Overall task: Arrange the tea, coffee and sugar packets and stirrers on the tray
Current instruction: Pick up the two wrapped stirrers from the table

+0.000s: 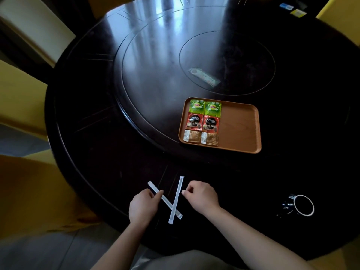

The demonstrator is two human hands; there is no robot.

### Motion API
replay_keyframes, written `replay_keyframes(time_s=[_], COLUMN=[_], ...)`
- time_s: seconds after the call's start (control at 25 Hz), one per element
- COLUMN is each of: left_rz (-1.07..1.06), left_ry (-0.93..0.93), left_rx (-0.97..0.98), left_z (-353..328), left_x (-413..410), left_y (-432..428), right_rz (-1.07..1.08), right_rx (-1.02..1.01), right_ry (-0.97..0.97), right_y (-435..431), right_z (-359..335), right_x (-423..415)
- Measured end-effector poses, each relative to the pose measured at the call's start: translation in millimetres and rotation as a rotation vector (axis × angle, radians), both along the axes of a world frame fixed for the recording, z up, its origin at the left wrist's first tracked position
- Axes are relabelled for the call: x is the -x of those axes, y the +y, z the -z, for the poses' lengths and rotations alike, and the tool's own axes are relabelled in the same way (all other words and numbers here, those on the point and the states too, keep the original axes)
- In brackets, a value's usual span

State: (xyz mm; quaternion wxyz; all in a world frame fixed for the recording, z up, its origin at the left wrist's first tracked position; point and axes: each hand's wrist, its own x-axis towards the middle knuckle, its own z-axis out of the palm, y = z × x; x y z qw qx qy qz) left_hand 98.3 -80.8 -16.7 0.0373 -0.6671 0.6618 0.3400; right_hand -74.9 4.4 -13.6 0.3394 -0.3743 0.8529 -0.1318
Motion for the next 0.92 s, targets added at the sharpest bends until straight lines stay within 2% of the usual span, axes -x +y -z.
replay_keyframes(time_s=[0.24, 0.4, 0.52, 0.92], left_rz=[-0.07, -0.168, -0.227, -0.17], left_ry=[-0.048, 0.013, 0.028, 0.063], left_rx=[-0.026, -0.077, -0.076, -0.001], left_z=[2.6, 7.0, 9.4, 2.7], left_x=[4.8, 6.6, 7.1, 1.4], left_y=[1.1, -2.8, -0.9, 2.5], right_rz=[-0.045, 0.038, 0.031, -0.03], right_rx=[-0.117, -0.149, -0.172, -0.171], right_ry=[0.082, 0.047, 0.099, 0.092], right_y=[-18.9, -21.5, -22.8, -19.3], right_z=[6.2, 11.2, 13.3, 13.9], right_x=[-23.6, -29.2, -34.9, -24.8])
